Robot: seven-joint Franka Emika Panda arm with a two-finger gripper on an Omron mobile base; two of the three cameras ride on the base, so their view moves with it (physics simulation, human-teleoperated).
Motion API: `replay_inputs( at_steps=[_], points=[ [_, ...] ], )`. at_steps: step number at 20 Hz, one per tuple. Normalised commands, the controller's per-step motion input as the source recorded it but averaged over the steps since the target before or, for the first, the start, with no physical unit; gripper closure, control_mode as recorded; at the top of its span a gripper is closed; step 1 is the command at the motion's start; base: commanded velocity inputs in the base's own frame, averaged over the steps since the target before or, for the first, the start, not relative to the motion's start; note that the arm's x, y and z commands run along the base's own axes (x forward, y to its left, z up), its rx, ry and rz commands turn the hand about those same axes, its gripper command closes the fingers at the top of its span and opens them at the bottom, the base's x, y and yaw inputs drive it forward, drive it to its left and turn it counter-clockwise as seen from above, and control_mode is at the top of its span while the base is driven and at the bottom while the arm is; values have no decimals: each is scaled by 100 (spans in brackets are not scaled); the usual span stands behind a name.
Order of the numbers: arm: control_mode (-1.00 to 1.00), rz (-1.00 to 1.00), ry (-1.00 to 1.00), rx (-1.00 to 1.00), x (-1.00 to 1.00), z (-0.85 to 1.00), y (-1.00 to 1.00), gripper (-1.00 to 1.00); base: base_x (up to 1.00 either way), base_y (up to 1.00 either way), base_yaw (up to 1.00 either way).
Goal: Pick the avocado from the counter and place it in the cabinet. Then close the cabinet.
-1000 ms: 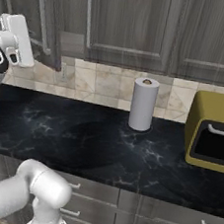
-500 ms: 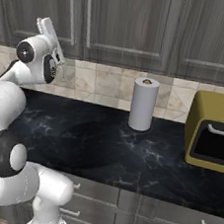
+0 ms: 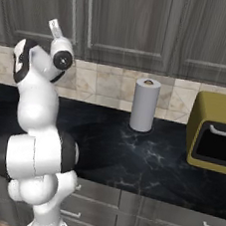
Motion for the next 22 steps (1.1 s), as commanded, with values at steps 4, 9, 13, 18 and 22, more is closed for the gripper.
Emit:
replay_inputs(
  at_steps=[4, 9, 13, 18, 22],
  points=[
    [-100, 14, 4, 0, 31, 0, -2, -100, 0, 0, 0],
    [-100, 2, 0, -4, -90, 25, 0, -100, 0, 0, 0],
    [-100, 0, -8, -5, -100, 84, -6, -100, 0, 0, 0],
    [-100, -1, 0, -3, -100, 100, -33, -100, 0, 0, 0],
    [-100, -1, 15, -4, -100, 100, -49, -100, 0, 0, 0]
  ],
)
